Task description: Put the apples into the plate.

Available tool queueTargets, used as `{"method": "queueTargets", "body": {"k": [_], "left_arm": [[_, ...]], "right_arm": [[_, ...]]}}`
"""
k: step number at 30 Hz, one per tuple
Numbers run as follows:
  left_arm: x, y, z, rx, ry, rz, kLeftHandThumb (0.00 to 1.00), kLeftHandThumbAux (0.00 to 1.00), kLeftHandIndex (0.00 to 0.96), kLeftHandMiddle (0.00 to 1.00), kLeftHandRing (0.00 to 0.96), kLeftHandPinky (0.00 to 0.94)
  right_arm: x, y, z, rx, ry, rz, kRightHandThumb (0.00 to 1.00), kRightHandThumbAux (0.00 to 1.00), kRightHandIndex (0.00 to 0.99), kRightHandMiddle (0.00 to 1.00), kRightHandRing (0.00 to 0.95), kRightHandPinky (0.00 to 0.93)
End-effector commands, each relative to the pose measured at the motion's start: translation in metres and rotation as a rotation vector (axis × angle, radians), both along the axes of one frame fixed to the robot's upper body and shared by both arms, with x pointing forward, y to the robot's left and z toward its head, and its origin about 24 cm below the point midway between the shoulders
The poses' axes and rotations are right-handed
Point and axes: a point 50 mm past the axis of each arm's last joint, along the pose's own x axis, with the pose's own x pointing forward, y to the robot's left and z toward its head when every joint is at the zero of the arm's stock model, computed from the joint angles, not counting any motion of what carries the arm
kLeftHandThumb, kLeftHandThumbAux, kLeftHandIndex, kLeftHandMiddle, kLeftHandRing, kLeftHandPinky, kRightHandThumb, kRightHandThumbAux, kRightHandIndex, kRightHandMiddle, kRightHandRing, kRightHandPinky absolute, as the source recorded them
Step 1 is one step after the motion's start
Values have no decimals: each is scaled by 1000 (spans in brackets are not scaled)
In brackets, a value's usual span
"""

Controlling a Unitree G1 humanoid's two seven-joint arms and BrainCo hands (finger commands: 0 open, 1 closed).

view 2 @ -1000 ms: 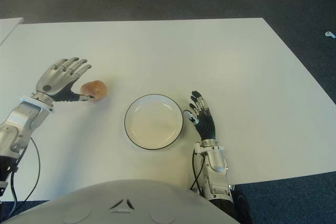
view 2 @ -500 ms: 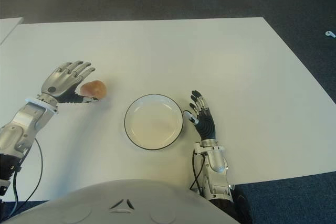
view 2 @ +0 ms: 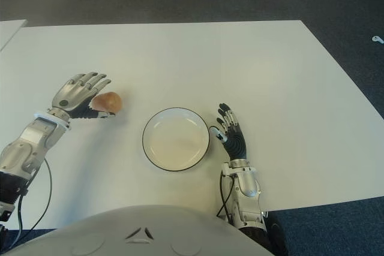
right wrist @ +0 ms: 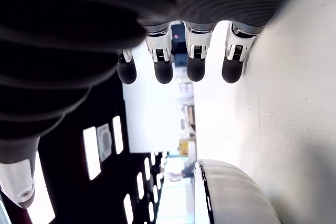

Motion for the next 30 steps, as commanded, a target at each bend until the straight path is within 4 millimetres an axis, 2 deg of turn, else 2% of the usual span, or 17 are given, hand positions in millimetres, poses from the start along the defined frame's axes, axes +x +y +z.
{"method": "queueTargets", "body": {"k": [1,14,30], "left_arm": [[0,-2,-8,1,38,16,276,256,0,0,0,0],[5,-3,-31,22,70,26,260,247,0,0,0,0],[9,-3,-44,33,109,54,267,268,0,0,0,0]], "right_arm": [[-23,-2,-34,13,213,-18,147,550,0,0,0,0],[-23,-4,-34,12,208,-20,148,558,0,0,0,0],[-23,-7,-34,0,206,-32,135,543,0,0,0,0]]}}
